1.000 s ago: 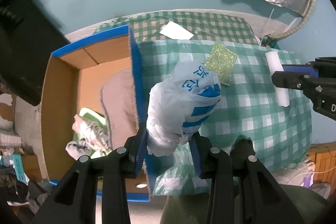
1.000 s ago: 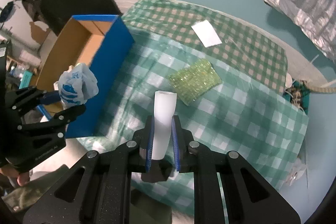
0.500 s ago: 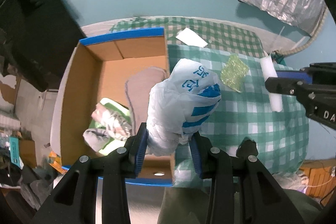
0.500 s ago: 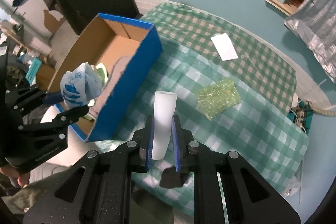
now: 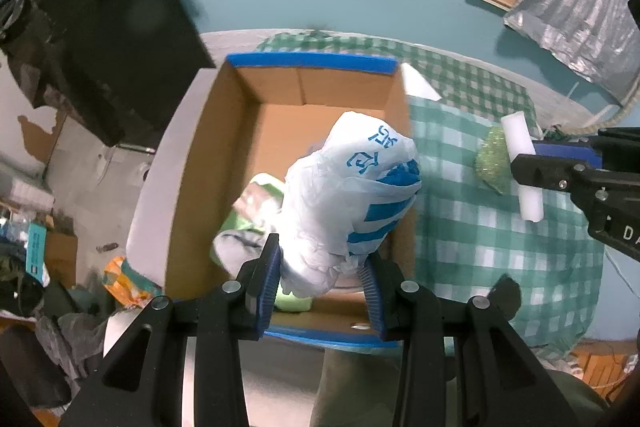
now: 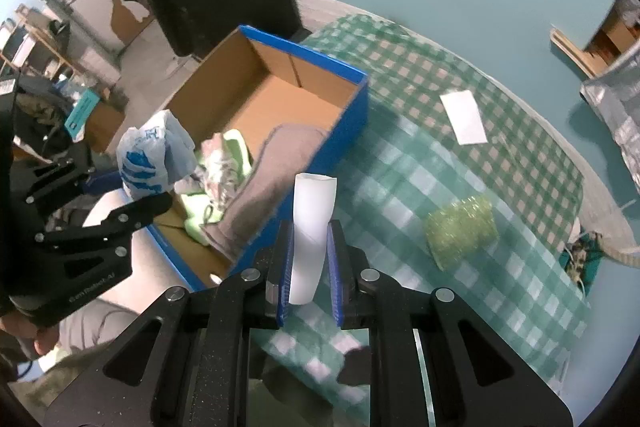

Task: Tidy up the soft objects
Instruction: 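Lift and carry the white-and-blue sock and white strip over the box with both tools, then lower both held items into the box and open both tools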

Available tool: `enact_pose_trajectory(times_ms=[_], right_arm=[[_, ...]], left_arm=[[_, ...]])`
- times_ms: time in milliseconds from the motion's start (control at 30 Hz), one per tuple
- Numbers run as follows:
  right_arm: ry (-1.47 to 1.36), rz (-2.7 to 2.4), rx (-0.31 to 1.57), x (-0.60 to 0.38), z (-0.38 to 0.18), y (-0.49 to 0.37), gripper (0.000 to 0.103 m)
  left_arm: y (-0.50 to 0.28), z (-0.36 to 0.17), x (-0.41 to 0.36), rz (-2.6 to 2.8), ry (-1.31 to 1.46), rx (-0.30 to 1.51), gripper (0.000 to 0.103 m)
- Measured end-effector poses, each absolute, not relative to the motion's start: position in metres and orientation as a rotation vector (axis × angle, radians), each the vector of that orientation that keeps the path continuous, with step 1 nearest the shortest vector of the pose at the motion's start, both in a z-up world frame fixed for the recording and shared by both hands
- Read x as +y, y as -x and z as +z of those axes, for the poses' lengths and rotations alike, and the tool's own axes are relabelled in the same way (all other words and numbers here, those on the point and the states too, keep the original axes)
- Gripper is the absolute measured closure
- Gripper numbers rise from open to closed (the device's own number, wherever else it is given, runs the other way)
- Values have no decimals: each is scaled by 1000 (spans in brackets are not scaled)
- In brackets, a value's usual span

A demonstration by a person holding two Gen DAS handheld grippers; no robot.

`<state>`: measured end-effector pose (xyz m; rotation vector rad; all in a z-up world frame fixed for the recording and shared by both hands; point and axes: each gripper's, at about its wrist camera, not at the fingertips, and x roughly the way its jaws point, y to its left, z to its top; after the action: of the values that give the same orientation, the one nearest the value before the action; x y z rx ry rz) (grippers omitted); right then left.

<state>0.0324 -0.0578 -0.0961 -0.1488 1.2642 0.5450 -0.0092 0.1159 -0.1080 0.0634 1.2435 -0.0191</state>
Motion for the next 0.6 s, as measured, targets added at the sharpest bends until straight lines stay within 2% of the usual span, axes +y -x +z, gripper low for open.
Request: enact_pose_trajectory(times_ms=[600], right_arm=[[191, 636, 1295, 30, -116, -50, 89]], left_arm=[[0, -131, 169, 71, -47, 1297, 65]])
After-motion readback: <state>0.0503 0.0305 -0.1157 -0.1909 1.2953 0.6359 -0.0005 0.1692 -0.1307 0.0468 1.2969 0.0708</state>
